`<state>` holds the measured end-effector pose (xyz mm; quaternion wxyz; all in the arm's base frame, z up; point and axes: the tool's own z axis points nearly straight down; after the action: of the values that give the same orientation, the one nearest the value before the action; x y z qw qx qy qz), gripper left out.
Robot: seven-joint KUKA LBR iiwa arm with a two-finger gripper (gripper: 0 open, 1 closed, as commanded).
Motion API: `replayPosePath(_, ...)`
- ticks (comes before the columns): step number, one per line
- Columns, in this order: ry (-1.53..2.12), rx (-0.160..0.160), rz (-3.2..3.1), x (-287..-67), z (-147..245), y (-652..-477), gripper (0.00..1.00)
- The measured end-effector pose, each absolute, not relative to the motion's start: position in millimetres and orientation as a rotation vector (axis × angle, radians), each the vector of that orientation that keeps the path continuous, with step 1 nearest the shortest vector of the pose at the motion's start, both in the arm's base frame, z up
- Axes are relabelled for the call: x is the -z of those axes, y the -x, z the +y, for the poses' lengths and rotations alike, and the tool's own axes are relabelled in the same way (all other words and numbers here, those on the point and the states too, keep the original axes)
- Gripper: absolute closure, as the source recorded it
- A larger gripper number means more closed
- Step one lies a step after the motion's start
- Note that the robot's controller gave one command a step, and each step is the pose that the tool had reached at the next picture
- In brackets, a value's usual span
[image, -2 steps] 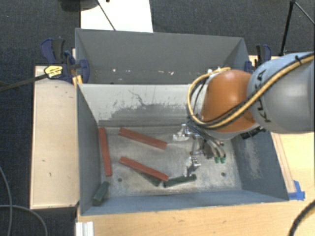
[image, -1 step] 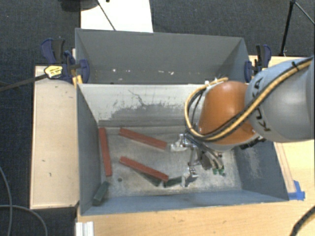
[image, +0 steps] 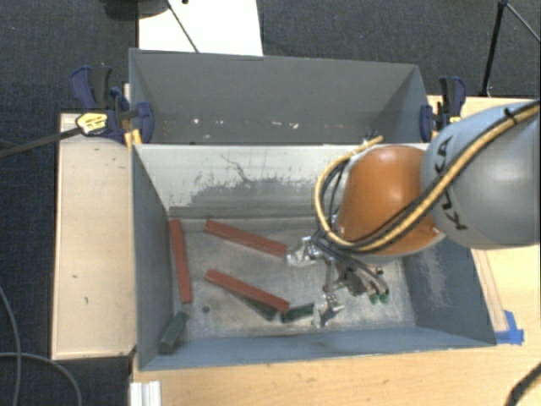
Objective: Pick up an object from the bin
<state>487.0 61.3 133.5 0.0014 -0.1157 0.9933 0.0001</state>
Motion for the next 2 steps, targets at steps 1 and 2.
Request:
replayPosePath(1, 0.261, -0.001, 3.127, -78, 77, -487.9, 0.00)
replayPosePath(2, 0.599, -0.001, 3.070, -73, 82, -502.3, 1.00)
